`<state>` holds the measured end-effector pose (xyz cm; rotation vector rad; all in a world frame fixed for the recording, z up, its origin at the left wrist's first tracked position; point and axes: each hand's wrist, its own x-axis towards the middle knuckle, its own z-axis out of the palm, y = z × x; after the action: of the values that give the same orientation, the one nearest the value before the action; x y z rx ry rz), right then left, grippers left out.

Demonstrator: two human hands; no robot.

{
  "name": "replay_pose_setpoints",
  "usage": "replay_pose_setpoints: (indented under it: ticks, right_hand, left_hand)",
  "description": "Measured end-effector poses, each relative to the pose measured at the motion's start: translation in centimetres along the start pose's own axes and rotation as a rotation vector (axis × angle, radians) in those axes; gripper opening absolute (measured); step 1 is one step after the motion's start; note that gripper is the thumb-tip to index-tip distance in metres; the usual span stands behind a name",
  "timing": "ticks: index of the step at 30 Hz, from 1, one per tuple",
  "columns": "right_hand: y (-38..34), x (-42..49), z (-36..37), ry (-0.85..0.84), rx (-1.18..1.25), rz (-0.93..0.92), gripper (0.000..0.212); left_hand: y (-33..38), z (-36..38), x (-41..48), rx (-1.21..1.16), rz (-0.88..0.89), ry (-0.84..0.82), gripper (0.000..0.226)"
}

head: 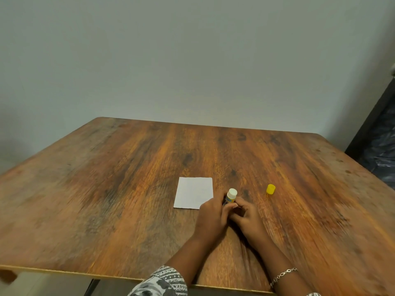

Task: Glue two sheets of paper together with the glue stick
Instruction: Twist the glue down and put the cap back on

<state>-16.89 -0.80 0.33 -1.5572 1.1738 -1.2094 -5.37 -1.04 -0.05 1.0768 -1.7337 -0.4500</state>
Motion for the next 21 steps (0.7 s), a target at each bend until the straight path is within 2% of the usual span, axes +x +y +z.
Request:
replay_pose_setpoints:
  ticks: [3, 7, 10, 14, 18, 21]
  right_hand:
    - [-0.30, -0.11, -0.03, -0.008, 0.083, 0.025, 0.035]
    - [-0.27, 0.00, 0.29, 0.043, -0.042, 0.026, 0.040]
    - [-0.39, -0.11, 0.17, 0.019, -0.018, 0.010, 0.035]
    - [-0.32, -0.19, 0.04, 0.010, 0.084, 0.023, 0.034]
    - [0.15, -0.04, 0.29, 0.071, -0.034, 0.011, 0.031]
    - [-0.12, -0.17, 0.26, 0.062, -0.002, 0.000, 0.026]
  left_hand:
    - [0.07, -0.07, -0.06, 0.011, 0.012, 0.002, 0.032]
    - [0.18, -0.06, -0.14, -0.007, 0.001, -0.014, 0.036]
    - [0.07, -0.07, -0.12, 0.000, 0.006, -0.013, 0.041]
    - [0.28, -0.18, -0.06, 0.006, 0.011, -0.016, 0.033]
    - [0.39, -0.06, -0.24, 0.001, 0.005, -0.058, 0.023]
    - [0.50, -0.16, -0.14, -0.001, 0.024, -0.051, 0.013]
